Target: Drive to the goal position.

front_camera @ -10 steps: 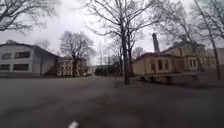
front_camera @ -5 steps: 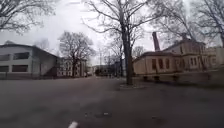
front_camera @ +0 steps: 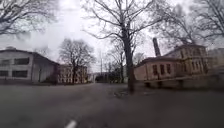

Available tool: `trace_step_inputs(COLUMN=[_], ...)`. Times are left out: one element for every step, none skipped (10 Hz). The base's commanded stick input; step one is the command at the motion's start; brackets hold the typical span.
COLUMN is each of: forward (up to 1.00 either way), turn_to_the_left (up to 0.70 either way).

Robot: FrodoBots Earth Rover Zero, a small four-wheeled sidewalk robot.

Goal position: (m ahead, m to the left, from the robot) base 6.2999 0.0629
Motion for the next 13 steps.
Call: trace_step_inputs(forward=[1.00,1.00,1.00,1.00,1.00,1.00,1.00,1.00,1.00,1.00,1.00,1.00,1.00], turn_to_the_left=[0.40,0.40,0.40,0.40,0.40,0.40,0.40,0.40,0.38,0.37,0.36,0.34,0.32])
